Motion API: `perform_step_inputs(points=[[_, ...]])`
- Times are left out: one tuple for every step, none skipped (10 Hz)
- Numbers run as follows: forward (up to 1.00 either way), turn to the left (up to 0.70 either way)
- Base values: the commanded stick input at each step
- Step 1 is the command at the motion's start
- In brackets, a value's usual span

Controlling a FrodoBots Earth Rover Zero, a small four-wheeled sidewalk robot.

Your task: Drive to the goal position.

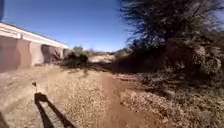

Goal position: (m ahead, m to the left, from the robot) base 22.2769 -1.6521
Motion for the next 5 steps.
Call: perform_step_inputs(points=[[0.5, 0.0], [0.5, 0.0], [0.5, 0.0], [0.5, 0.0], [0.5, 0.0]])
